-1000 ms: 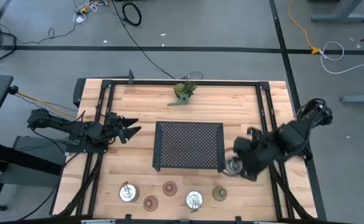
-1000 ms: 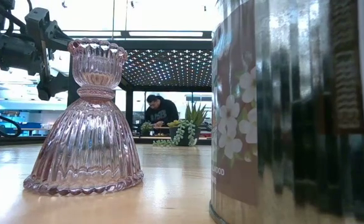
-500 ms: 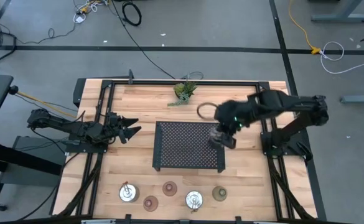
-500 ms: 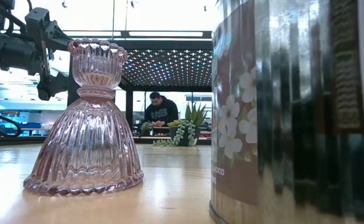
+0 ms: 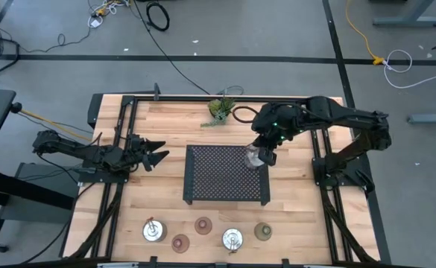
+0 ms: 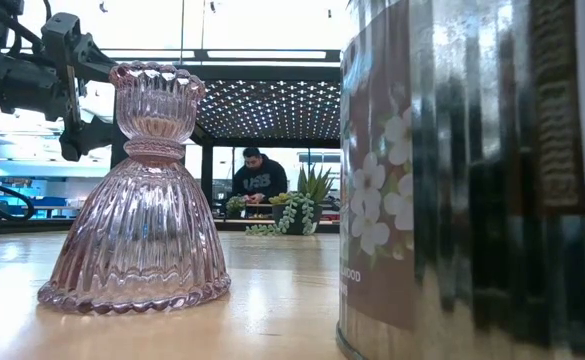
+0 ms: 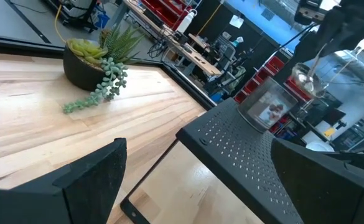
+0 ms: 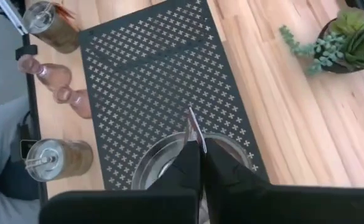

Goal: Pick & Place candle stick holders
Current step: Put the right silver scented candle on the shelf

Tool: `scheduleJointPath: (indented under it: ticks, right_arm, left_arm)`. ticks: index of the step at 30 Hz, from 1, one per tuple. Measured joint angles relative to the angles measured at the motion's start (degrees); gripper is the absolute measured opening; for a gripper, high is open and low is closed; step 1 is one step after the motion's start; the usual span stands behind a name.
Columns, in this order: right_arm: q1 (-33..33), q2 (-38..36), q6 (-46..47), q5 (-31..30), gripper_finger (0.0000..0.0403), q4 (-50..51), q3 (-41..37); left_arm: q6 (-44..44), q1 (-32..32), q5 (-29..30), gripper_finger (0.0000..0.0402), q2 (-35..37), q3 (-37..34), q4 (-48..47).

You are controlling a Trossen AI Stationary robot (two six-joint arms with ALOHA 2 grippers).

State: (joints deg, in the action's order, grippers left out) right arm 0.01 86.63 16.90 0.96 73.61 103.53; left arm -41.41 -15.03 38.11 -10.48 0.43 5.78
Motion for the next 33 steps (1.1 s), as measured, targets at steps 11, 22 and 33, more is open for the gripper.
scheduleJointPath:
  ticks: [11,22,33]
  right_arm:
    - [-1.95,2.08,-1.71,0.94,0.0000,-0.14,0.00]
    - [-1.86,1.29,-1.56,1.42,0.0000,1.17,0.00]
    - [-1.79,1.27,-0.95,1.67,0.0000,1.63,-0.02]
  left_arm:
    - [-0.17,0.00,0.00,0.0399,-0.02,0.00,-0.03]
    - [0.05,0.00,0.22,0.0399,-0.01,0.00,-0.04]
    - [0.07,0.00,0.22,0.0399,-0.02,0.00,-0.04]
